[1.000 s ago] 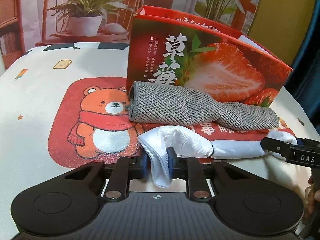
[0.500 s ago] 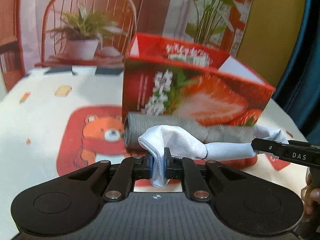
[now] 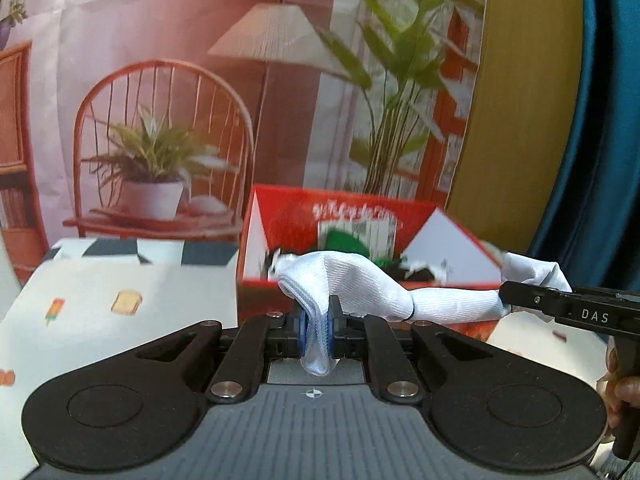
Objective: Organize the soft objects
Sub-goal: 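Lift the white cloth with both grippers and carry it into the red box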
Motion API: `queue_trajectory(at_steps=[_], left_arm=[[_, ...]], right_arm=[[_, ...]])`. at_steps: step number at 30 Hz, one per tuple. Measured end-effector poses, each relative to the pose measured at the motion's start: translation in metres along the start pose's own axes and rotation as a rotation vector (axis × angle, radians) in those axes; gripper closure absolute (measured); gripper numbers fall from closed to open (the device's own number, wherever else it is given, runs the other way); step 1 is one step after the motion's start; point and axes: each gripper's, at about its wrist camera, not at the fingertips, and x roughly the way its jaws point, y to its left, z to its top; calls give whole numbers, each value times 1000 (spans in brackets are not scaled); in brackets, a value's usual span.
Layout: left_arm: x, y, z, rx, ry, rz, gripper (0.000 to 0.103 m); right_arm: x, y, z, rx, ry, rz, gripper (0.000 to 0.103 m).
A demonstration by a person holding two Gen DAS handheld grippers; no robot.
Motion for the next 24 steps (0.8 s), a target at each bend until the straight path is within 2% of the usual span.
queue_trajectory(at_steps=[6,14,18,24], left_arm=[[8,-2,23,5,-35,-3,93],[38,-5,52,16,-41,-1,93],[59,-6,62,23,-24,-1,93],[91,-1,66,18,42,-11,93]], right_arm=[[7,-4,28,-10,-38,1,75],[33,-11,58,-21,-47,-19,75],[50,-15,68,-42,-32,-37,75],[81,-25,71,-42,34,-67,75]])
